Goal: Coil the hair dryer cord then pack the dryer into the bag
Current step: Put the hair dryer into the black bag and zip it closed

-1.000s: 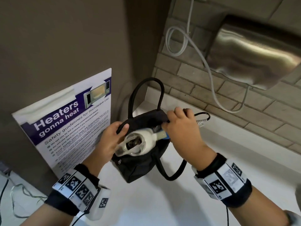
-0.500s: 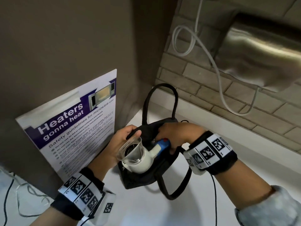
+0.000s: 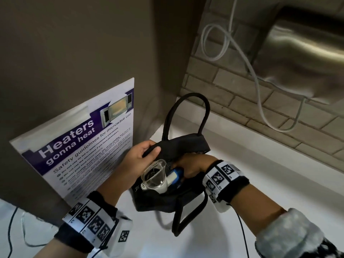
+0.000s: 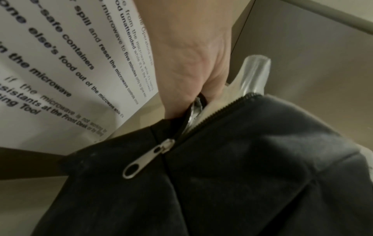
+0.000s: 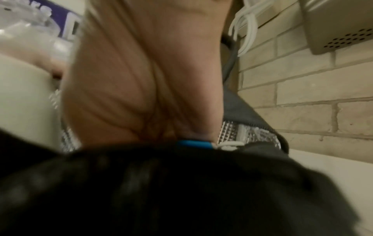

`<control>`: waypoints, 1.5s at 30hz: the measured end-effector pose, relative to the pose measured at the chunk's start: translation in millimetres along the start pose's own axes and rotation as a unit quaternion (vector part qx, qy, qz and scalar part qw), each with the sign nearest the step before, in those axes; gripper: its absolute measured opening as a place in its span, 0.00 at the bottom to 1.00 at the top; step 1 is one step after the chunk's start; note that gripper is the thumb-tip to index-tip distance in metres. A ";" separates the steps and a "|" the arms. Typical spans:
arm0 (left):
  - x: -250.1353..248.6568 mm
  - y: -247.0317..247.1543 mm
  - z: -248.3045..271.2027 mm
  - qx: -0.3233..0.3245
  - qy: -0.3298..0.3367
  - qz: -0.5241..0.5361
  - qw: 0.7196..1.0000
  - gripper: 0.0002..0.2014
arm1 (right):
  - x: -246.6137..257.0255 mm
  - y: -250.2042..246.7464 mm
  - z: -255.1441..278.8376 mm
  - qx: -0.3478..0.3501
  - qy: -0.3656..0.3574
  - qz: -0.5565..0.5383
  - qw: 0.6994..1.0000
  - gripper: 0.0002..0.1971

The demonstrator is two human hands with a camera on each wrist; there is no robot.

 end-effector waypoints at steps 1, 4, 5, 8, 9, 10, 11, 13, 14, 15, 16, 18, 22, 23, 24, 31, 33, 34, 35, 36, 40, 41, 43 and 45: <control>-0.4 0.4 0.4 0.002 0.001 -0.002 1.000 0.05 | -0.2 3.0 -1.8 -0.011 -0.003 -0.011 1.000 0.31; -0.4 -0.8 -0.2 -0.003 -0.007 0.008 1.000 0.05 | 5.8 1.5 -2.9 -0.061 -0.026 -0.017 0.998 0.28; -0.8 0.1 0.6 -0.002 -0.009 0.011 1.000 0.05 | 10.5 -0.8 -3.3 -0.088 -0.041 -0.023 0.995 0.26; -2.4 3.2 3.1 0.000 -0.010 0.020 1.000 0.05 | 31.7 0.1 -3.2 -0.138 -0.093 -0.027 0.986 0.21; -2.9 2.6 3.7 -0.004 -0.009 0.018 1.000 0.05 | 35.2 4.3 -4.6 -0.139 -0.108 -0.024 0.984 0.21; -3.5 1.0 4.4 -0.011 -0.006 0.012 1.000 0.05 | 37.9 7.1 -4.9 -0.139 -0.120 -0.027 0.983 0.22; -4.1 -2.0 4.4 -0.021 -0.003 0.000 1.000 0.05 | 37.4 9.8 -6.0 -0.140 -0.126 -0.032 0.982 0.21; -6.8 -11.7 4.8 -0.053 0.011 -0.045 0.998 0.04 | 34.8 10.2 -7.7 -0.149 -0.132 -0.049 0.979 0.21; -8.3 -16.7 5.7 -0.066 0.019 -0.069 0.995 0.03 | 32.2 6.8 -6.6 -0.159 -0.125 -0.069 0.977 0.21; -8.7 -21.0 6.6 -0.075 0.025 -0.086 0.993 0.04 | 29.5 -0.5 -2.1 -0.173 -0.112 -0.097 0.974 0.20; -7.9 -24.4 7.8 -0.077 0.030 -0.096 0.992 0.06 | 25.4 -6.9 3.4 -0.179 -0.090 -0.119 0.972 0.18; -6.9 -30.7 12.4 -0.075 0.036 -0.118 0.989 0.10 | 19.1 -16.3 15.7 -0.169 -0.060 -0.142 0.973 0.16; -10.4 -39.2 23.2 -0.071 0.058 -0.198 0.976 0.15 | 12.5 -21.2 41.3 -0.129 -0.024 -0.169 0.977 0.21; -12.2 -39.5 25.1 -0.065 0.068 -0.217 0.972 0.19 | 10.6 -20.9 46.4 -0.126 -0.015 -0.170 0.977 0.22; -14.6 -39.1 26.8 -0.059 0.081 -0.228 0.968 0.23 | 8.6 -19.4 50.2 -0.124 -0.008 -0.170 0.978 0.24; -41.4 -32.4 31.7 -0.097 0.180 -0.276 0.939 0.29 | 13.3 -61.3 84.1 -0.366 -0.063 -0.223 0.901 0.14; -53.0 -34.4 35.6 -0.135 0.218 -0.291 0.922 0.23 | 12.7 -78.3 106.1 -0.472 -0.072 -0.261 0.839 0.11; -55.9 -35.2 36.8 -0.146 0.229 -0.306 0.912 0.21 | 14.5 -80.1 111.8 -0.489 -0.075 -0.272 0.826 0.10; -57.3 -34.6 37.2 -0.149 0.237 -0.325 0.903 0.19 | 16.0 -78.1 113.8 -0.491 -0.075 -0.277 0.822 0.11; -57.5 -33.3 36.8 -0.145 0.244 -0.346 0.894 0.17 | 17.3 -75.6 114.4 -0.488 -0.073 -0.277 0.824 0.12; -58.9 -30.1 33.3 -0.155 0.253 -0.396 0.869 0.12 | 15.1 -68.0 114.8 -0.487 -0.059 -0.266 0.830 0.13; -60.4 -31.5 32.6 -0.172 0.250 -0.381 0.874 0.11 | 14.6 -67.2 115.1 -0.489 -0.057 -0.265 0.829 0.13; -61.4 -33.8 30.9 -0.205 0.234 -0.323 0.894 0.09 | 14.9 -64.8 115.3 -0.494 -0.052 -0.253 0.830 0.14; -59.0 -32.4 30.2 -0.225 0.214 -0.269 0.912 0.08 | 14.2 -61.3 114.0 -0.497 -0.036 -0.238 0.834 0.14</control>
Point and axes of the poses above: each hand's wrist, its own z-axis away from the middle knuckle, its own y-axis out of the palm, x = y × z, the point moved 9 cm from there along -z, towards the middle knuckle, and after that the axes turned 8 degrees about -x, right-handed, at the moved point
